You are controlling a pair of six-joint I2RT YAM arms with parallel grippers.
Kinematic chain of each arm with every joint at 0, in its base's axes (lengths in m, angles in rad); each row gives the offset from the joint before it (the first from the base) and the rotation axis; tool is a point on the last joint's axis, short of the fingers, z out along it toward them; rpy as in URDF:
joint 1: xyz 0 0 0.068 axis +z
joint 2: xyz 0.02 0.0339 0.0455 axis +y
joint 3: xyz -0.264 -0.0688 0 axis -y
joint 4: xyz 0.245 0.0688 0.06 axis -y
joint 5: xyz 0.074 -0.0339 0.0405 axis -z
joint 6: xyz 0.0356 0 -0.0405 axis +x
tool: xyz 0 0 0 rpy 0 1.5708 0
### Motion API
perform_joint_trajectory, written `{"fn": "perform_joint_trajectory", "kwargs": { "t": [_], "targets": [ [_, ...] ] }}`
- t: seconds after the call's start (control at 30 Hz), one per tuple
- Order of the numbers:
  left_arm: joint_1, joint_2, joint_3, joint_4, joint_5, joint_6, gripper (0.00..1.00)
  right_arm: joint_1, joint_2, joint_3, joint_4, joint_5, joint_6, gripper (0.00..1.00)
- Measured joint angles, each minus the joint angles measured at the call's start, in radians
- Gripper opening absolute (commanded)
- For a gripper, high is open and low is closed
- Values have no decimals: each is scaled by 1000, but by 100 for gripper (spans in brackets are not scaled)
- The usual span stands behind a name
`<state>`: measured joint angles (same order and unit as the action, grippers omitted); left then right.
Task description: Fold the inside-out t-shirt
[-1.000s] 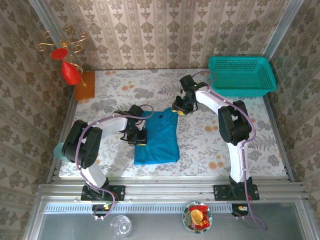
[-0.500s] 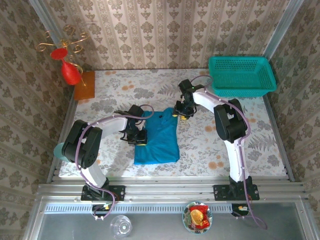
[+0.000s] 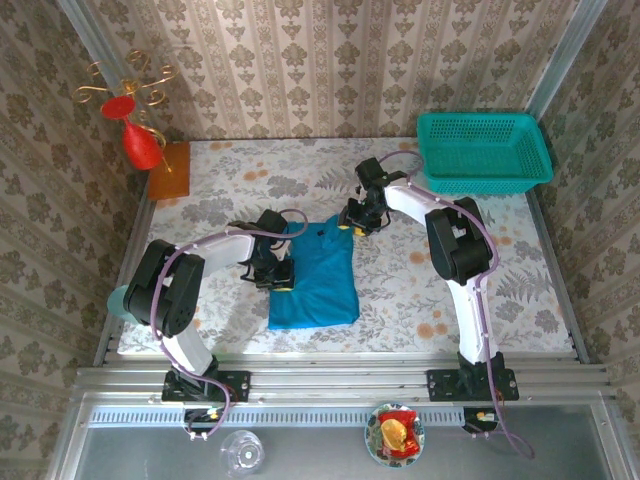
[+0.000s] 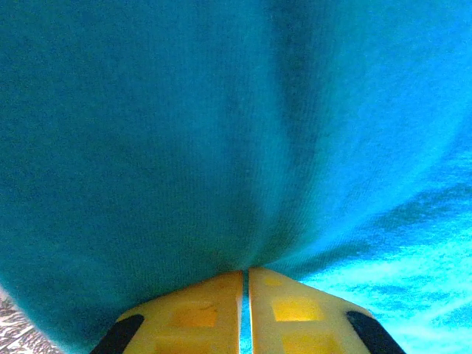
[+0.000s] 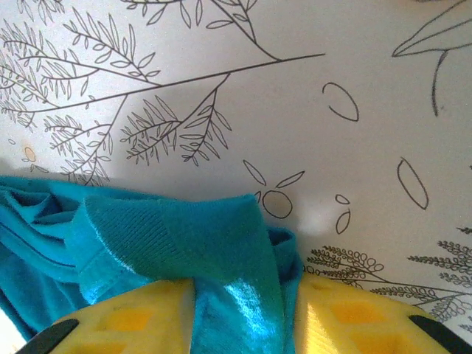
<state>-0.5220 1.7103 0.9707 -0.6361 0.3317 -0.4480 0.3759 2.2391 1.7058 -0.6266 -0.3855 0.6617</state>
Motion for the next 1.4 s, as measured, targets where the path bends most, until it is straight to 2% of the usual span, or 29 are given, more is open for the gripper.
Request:
{"fn": "perform_joint_trajectory", "kwargs": {
  "t": [0.43, 0.87, 1.27, 1.4],
  "targets": [
    [0, 0, 0, 0, 0, 0, 13, -3, -26, -66, 63, -8, 23, 28],
    [-10, 0, 0, 0, 0, 0, 13, -11, -48, -110, 103, -10, 45, 0],
    [-143, -40, -59, 46, 55, -48, 14, -32, -161, -241, 17, 36, -35, 0],
    [-139, -71, -61, 37, 60, -66, 16, -32, -165, -260, 16, 38, -53, 0]
  ]
}}
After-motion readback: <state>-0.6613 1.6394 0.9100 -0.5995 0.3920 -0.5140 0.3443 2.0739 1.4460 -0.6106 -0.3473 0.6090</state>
